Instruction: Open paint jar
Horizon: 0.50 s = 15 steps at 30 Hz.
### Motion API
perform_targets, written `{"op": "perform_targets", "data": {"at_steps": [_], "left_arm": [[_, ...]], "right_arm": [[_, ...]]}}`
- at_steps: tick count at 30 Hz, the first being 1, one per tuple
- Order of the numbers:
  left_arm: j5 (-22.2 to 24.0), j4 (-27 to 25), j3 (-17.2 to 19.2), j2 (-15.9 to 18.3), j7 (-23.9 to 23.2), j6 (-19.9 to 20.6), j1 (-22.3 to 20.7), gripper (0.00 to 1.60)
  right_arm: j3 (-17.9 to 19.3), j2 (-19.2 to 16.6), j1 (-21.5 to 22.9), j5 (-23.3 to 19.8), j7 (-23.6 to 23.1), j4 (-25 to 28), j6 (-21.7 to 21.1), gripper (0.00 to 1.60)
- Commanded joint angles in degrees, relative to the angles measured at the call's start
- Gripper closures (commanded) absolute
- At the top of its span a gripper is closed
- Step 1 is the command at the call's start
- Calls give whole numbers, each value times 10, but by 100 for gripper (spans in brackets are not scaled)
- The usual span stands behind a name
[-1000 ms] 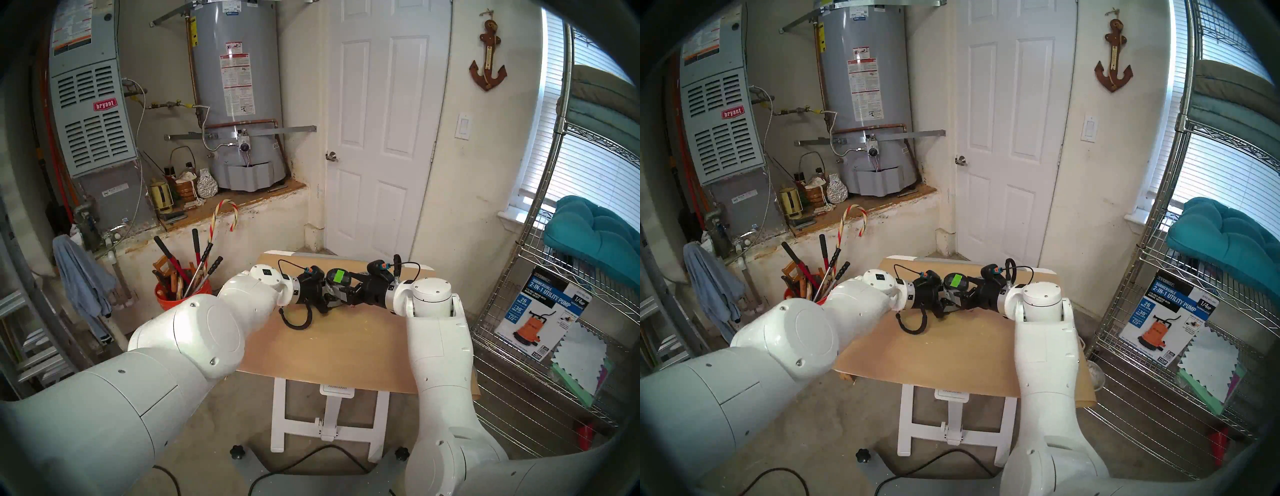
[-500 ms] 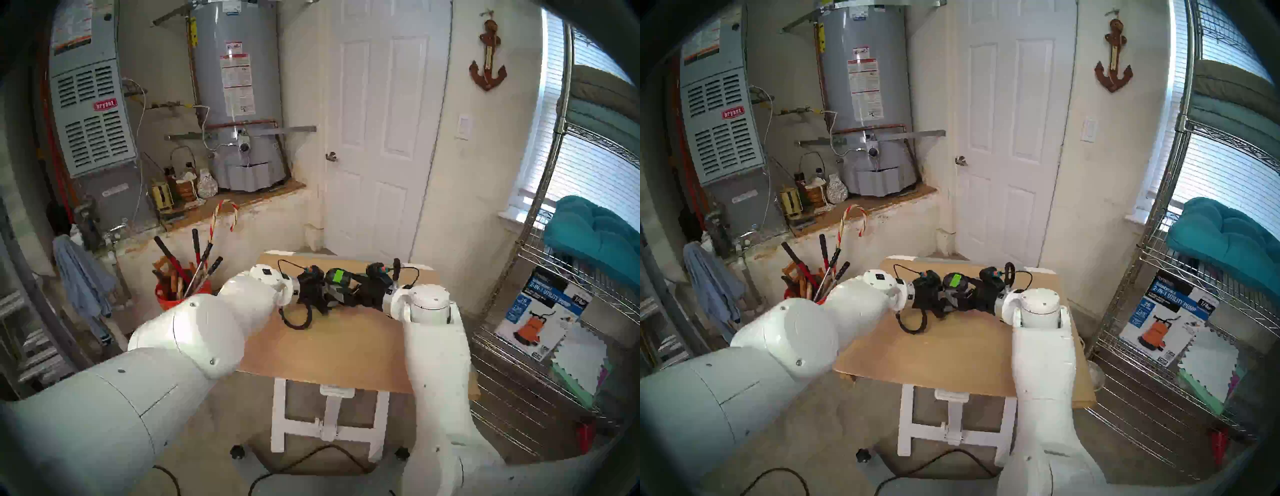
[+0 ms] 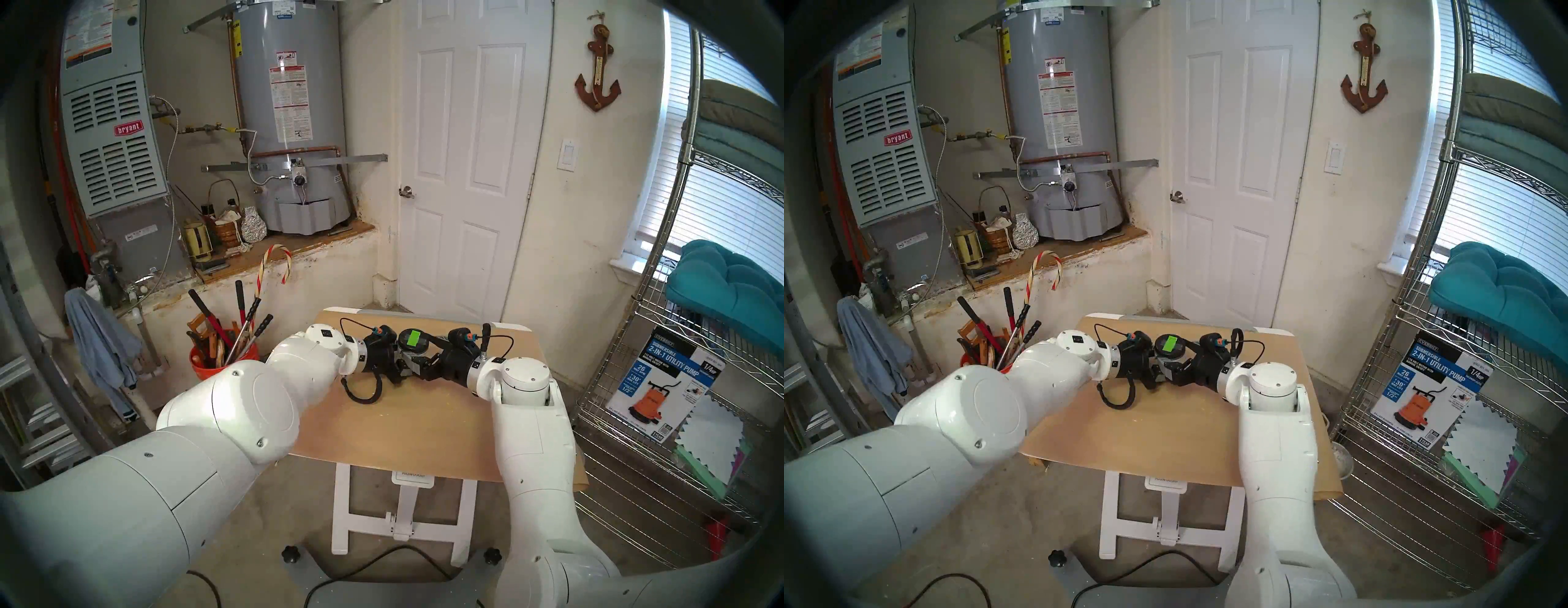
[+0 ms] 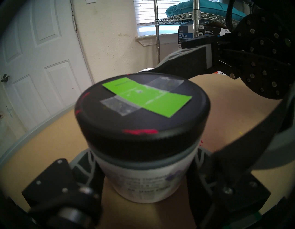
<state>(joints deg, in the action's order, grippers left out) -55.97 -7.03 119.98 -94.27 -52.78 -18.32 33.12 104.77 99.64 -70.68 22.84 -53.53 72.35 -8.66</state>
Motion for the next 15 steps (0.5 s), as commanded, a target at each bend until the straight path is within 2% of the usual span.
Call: {"op": "perform_targets", "data": {"at_steps": [1, 15], "left_arm": [[0, -2, 0, 4, 0, -2, -3, 160], [0, -1, 1, 5, -1, -2, -4, 160]], "right_arm": [[-17, 4, 4, -15, 2, -8, 27, 0], [-16, 11, 16, -21, 23, -44, 64, 0]]}}
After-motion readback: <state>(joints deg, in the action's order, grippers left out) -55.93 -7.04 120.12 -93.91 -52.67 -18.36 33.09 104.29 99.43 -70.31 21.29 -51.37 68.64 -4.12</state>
